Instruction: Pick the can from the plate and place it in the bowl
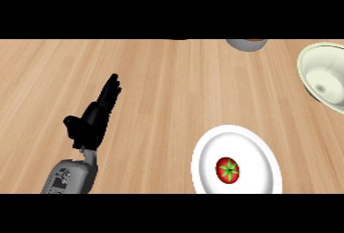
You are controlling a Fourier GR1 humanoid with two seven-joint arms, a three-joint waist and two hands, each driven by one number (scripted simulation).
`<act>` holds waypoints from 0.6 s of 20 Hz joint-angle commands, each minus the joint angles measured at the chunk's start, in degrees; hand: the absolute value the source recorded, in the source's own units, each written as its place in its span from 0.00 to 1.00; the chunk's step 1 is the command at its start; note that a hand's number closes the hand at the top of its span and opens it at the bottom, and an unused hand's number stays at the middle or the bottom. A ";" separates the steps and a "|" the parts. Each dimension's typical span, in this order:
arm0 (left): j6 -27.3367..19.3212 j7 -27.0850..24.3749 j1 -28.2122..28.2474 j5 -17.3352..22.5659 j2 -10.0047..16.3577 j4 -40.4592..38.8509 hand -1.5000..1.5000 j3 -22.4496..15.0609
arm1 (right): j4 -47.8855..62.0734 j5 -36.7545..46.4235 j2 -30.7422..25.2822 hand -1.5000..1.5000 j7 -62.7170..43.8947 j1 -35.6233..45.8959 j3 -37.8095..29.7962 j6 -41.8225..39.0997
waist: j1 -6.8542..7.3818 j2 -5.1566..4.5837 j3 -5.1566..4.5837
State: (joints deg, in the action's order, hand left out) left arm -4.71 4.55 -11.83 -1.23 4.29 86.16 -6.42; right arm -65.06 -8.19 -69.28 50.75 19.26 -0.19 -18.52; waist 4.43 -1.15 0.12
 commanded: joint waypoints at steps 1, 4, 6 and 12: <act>-1.67 0.25 -0.43 -1.83 -1.48 -0.05 0.50 -1.30 | 9.00 6.51 5.37 1.00 2.95 10.68 5.14 -1.73 | 0.48 -0.02 -0.01; -0.78 -0.01 -1.10 -1.13 -1.76 -0.44 0.50 -1.35 | 14.27 11.97 10.82 1.00 3.46 15.38 8.50 2.57 | 0.54 -0.12 0.01; -1.57 -1.49 -0.49 -1.77 -1.25 -2.43 0.50 -0.13 | 20.98 14.51 10.68 1.00 8.54 18.08 8.08 2.18 | -0.47 0.00 0.02; 0.45 0.47 -0.20 0.16 -0.75 0.59 0.50 -0.20 | 33.45 20.70 14.94 1.00 11.19 23.68 10.54 6.97 | 1.33 -0.66 0.18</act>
State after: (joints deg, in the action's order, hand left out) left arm -4.59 4.55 -12.23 -1.46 3.69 86.29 -6.55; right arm -39.73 8.81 -56.03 55.40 38.94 9.24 -11.51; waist 5.14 -1.48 0.22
